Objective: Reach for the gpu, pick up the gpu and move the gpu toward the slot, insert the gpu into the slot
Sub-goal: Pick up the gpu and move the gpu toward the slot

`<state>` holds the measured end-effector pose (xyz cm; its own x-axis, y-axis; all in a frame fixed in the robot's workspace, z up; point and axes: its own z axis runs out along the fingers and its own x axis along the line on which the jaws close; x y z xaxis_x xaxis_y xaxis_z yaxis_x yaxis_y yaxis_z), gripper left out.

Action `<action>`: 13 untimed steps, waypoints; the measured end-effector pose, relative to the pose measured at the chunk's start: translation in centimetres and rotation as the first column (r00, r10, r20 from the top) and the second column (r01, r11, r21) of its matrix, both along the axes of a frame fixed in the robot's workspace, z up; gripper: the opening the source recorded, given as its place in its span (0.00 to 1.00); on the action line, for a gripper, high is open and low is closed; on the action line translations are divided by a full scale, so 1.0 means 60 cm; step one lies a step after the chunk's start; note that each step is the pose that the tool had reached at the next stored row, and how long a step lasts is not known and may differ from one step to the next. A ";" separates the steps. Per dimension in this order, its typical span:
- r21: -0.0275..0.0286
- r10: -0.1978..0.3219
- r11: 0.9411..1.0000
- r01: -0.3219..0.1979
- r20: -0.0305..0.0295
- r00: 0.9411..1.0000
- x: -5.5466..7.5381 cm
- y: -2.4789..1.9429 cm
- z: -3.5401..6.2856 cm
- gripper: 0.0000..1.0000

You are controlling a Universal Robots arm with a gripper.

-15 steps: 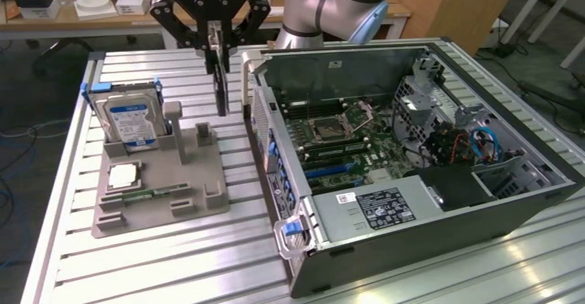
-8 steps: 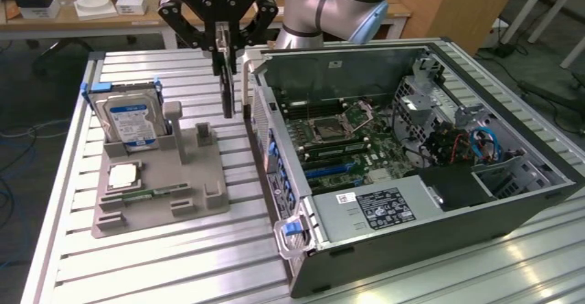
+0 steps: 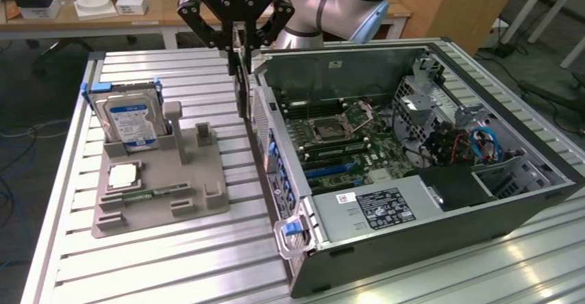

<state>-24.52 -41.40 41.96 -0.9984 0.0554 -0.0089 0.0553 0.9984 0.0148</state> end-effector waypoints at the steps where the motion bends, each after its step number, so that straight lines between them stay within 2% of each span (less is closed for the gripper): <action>1: 0.000 0.000 1.000 0.000 0.000 1.000 0.004 0.0000 0.000 0.26; 13: -0.001 -0.007 1.000 0.007 -0.002 1.000 0.050 -0.0001 0.000 0.26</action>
<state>-21.49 -41.40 41.96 -0.9980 0.0625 -0.0070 0.0624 0.9980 0.0135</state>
